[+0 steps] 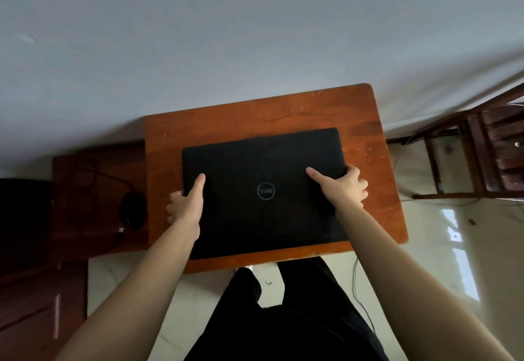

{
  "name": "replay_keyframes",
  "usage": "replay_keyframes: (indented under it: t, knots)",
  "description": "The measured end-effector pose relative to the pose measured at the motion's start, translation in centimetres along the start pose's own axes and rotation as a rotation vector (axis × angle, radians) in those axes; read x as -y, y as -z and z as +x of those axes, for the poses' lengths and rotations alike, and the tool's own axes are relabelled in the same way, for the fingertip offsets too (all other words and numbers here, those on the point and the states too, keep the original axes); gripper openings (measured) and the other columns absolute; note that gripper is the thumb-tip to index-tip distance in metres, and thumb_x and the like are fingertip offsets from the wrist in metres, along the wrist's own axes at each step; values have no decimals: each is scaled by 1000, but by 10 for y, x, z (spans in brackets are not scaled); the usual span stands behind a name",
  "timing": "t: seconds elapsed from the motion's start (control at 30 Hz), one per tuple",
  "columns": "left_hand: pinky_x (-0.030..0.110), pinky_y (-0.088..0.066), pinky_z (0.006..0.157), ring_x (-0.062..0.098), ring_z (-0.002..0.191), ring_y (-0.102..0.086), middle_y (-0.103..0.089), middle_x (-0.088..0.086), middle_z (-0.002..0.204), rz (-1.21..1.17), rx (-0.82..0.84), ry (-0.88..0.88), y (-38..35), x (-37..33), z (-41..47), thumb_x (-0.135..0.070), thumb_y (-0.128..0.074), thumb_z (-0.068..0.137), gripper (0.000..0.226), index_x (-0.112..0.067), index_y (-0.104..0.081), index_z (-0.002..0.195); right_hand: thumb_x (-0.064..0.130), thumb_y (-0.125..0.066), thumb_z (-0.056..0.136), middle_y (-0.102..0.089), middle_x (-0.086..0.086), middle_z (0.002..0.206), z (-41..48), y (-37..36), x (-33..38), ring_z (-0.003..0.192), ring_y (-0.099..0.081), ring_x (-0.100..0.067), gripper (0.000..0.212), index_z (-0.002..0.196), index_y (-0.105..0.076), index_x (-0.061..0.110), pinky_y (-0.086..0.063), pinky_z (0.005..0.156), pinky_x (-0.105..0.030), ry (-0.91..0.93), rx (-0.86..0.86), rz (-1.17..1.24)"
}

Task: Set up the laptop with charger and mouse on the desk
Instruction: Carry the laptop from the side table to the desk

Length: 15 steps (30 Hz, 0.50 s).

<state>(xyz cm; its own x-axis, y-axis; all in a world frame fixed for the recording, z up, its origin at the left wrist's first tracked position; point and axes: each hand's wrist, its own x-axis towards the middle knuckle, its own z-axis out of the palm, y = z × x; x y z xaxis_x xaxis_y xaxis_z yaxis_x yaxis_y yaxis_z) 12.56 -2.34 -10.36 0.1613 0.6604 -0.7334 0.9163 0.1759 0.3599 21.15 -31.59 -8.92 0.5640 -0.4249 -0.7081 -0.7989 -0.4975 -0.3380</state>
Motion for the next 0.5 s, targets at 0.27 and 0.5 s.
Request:
replay_keyframes:
  t: [0.27,0.5]
  knots:
    - [55,-39,111,32,137,-44,-45,2,152,-65,138,-3,12,1,12,-56,-80,74,91,-23,-39,149,71,-87,31,-57,-2,129,6,15,2,115,-58,-31,124,140,-44,32,-54,96,-54,-29,146,117]
    - [55,-35,113,34,138,-44,-43,6,154,-144,341,45,39,3,-4,-77,-58,76,93,-24,-41,150,61,-73,80,-61,-7,126,-27,37,-6,105,-61,-28,80,143,-49,18,-52,93,-43,-72,218,365]
